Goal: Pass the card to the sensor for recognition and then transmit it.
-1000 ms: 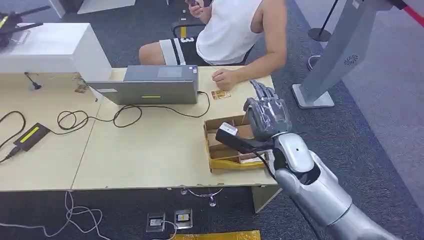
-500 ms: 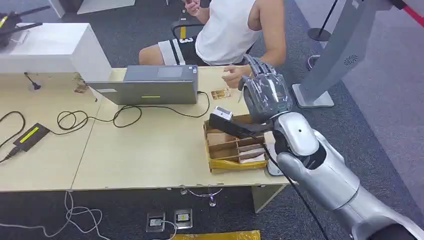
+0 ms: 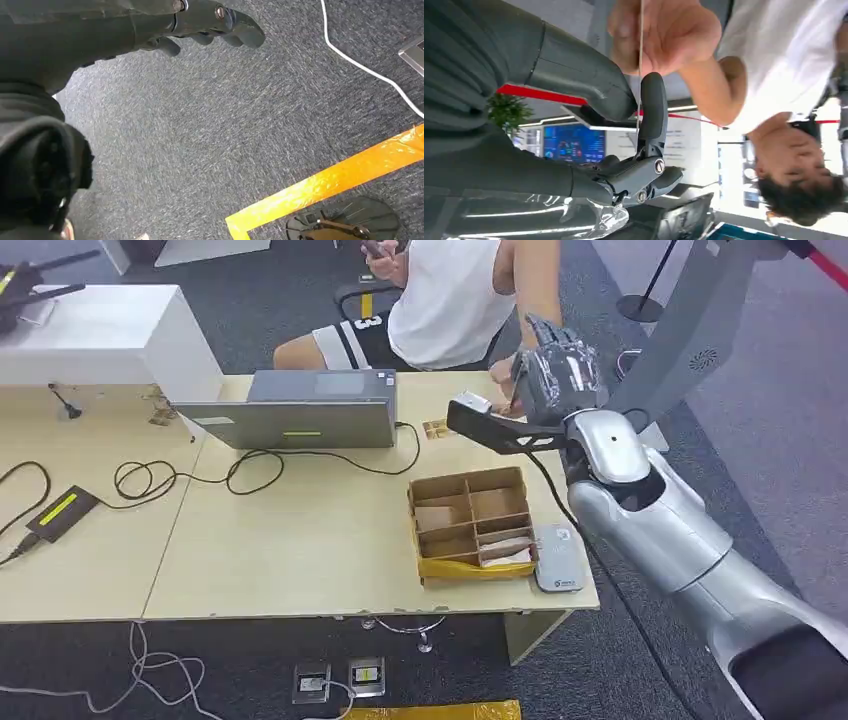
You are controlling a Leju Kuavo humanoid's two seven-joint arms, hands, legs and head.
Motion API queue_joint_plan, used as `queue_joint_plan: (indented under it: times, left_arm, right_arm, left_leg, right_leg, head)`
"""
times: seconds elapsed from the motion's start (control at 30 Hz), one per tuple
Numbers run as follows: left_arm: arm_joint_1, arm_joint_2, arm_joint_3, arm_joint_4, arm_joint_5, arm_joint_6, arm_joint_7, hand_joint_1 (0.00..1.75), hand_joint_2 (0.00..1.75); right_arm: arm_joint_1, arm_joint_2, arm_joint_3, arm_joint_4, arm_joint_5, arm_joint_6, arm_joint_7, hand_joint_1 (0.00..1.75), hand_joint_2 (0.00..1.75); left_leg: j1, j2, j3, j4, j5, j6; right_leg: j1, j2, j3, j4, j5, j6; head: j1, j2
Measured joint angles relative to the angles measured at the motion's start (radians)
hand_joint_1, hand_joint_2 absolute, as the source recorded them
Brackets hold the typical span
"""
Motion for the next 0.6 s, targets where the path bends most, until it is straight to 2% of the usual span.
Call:
queue_joint_plan:
  times: [0.2, 0.6]
  left_arm:
    - [-0.001, -0.002, 0.000, 0.000, -0.006, 0.001, 0.006, 0.00, 0.00]
    - [-0.001, -0.005, 0.000, 0.000, -0.009, 0.008, 0.006, 0.00, 0.00]
  right_arm:
    - [-0.032, 0.000, 0.009, 0.088, -0.007, -0.015, 0.019, 1.75, 1.75]
    - [-0.042, 0.000, 0.019, 0.186, -0.019, -0.044, 0.010, 1.75, 1.75]
  left_leg:
    - [0.000, 0.000, 0.000, 0.000, 0.000, 0.000]
    - [0.000, 0.000, 0.000, 0.000, 0.000, 0.000]
  right_leg:
    - [0.000, 0.000, 0.000, 0.000, 0.000, 0.000]
    - [0.000, 0.000, 0.000, 0.000, 0.000, 0.000]
  head:
    - [0.000, 0.000]
    - [0.000, 0.000]
